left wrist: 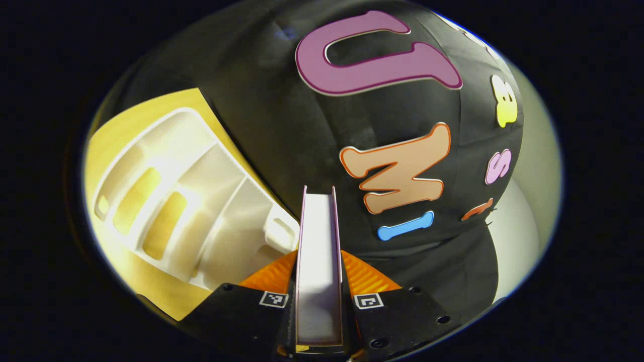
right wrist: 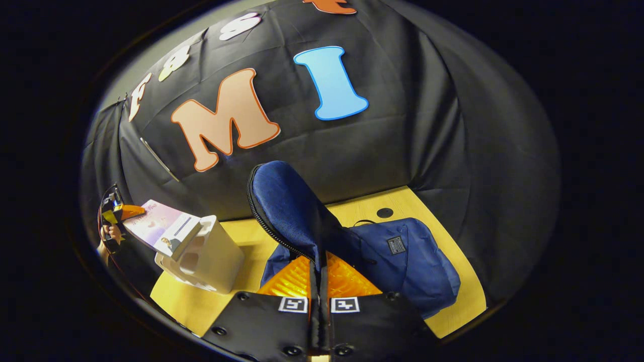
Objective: Open the schoolbag, grab two books from the bookshelf and put them into the schoolbag.
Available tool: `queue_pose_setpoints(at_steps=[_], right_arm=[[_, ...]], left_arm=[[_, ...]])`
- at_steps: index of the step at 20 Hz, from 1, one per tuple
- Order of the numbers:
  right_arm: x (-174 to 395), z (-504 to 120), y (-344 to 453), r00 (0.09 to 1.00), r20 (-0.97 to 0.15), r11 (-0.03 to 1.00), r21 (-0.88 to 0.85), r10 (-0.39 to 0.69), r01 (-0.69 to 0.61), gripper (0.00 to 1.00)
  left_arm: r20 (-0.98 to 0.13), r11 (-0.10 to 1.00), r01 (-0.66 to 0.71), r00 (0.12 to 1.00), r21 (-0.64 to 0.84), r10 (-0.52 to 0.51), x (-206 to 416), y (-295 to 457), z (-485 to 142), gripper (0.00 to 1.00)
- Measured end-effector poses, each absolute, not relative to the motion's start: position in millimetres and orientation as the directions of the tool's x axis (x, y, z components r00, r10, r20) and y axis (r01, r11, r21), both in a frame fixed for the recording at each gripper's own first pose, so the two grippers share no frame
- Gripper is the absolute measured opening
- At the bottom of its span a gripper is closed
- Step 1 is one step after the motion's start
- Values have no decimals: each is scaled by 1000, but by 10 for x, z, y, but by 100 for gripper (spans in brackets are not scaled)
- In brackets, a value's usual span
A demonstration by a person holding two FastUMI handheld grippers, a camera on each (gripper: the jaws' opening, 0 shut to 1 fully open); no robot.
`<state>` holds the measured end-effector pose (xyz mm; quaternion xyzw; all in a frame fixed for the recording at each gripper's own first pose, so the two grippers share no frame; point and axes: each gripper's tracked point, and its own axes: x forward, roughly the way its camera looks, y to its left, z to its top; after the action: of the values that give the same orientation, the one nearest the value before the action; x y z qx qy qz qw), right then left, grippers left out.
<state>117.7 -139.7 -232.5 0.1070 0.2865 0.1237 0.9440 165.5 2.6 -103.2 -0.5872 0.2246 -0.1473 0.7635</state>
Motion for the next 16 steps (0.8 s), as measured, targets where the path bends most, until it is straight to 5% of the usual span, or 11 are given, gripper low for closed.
queue_pose_setpoints(at_steps=[16], right_arm=[[1196,-2299,-1455,809,-481,921,346,338,-179,3]], left_arm=[[-216,269,-64,781,-961,-587,1858,-1603,-1515,33]])
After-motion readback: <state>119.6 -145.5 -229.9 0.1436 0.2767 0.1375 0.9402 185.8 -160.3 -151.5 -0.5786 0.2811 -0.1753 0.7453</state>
